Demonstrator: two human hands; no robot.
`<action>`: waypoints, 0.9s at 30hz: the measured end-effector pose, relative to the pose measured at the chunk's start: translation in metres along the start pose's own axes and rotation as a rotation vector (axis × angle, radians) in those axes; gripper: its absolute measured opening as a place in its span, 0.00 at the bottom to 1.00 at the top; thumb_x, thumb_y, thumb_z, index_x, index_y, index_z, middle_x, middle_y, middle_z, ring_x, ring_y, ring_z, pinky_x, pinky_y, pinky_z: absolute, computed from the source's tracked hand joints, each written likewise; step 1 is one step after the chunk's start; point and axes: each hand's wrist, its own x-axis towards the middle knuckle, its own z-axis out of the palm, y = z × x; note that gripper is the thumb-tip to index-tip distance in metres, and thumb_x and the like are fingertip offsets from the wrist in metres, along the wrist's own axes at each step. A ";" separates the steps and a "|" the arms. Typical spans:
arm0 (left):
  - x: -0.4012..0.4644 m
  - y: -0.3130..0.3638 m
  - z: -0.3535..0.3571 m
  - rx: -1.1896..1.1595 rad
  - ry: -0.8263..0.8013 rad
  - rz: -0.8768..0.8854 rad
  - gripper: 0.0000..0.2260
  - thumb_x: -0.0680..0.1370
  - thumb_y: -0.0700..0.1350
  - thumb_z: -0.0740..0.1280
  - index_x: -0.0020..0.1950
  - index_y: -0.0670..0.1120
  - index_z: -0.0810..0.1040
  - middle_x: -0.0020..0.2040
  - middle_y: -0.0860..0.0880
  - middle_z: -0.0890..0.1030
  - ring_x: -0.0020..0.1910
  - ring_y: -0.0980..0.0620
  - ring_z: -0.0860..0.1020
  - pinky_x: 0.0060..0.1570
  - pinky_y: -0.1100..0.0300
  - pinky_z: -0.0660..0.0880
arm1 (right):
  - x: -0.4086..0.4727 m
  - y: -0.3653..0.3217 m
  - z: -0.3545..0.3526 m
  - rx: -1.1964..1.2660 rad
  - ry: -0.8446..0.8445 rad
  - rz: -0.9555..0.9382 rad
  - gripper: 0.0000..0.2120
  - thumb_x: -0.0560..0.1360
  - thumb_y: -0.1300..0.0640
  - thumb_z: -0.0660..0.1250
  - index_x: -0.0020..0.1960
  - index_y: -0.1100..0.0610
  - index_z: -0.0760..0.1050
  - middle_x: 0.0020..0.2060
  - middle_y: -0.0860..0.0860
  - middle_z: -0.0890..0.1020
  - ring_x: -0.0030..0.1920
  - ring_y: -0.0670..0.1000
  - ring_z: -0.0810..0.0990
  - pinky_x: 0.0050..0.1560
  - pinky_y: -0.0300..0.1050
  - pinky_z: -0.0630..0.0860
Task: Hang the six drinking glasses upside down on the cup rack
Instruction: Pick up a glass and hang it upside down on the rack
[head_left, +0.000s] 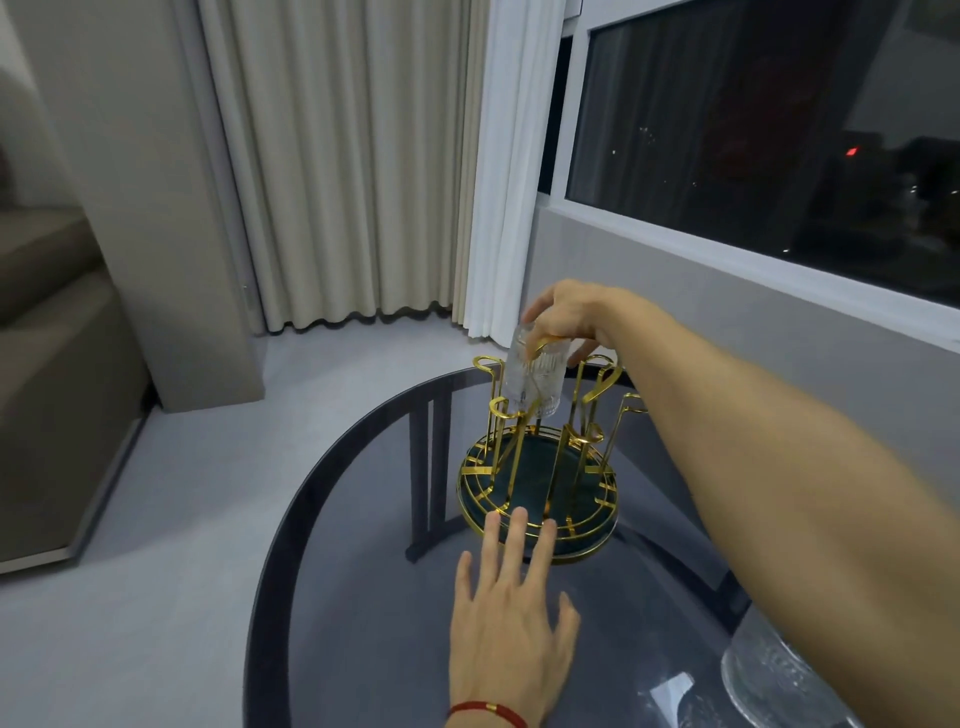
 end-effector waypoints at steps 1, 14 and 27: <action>0.000 0.000 0.000 0.000 0.006 -0.001 0.33 0.80 0.63 0.51 0.81 0.64 0.39 0.84 0.56 0.38 0.80 0.51 0.31 0.78 0.45 0.38 | 0.002 -0.002 -0.001 -0.017 -0.042 0.021 0.20 0.69 0.62 0.81 0.58 0.51 0.81 0.62 0.56 0.80 0.60 0.59 0.78 0.40 0.51 0.85; -0.001 -0.001 -0.001 0.023 0.002 0.005 0.34 0.79 0.60 0.53 0.82 0.63 0.40 0.84 0.56 0.39 0.81 0.51 0.32 0.79 0.45 0.42 | 0.004 -0.010 0.000 -0.148 -0.155 0.015 0.21 0.77 0.54 0.75 0.69 0.56 0.79 0.67 0.59 0.79 0.64 0.61 0.80 0.61 0.57 0.83; -0.016 0.030 -0.028 0.060 -0.021 -0.019 0.30 0.83 0.57 0.55 0.84 0.57 0.49 0.85 0.50 0.46 0.83 0.46 0.41 0.79 0.41 0.51 | -0.144 0.077 -0.008 -0.081 0.443 -0.282 0.17 0.81 0.54 0.64 0.67 0.56 0.80 0.64 0.55 0.82 0.65 0.56 0.79 0.63 0.52 0.76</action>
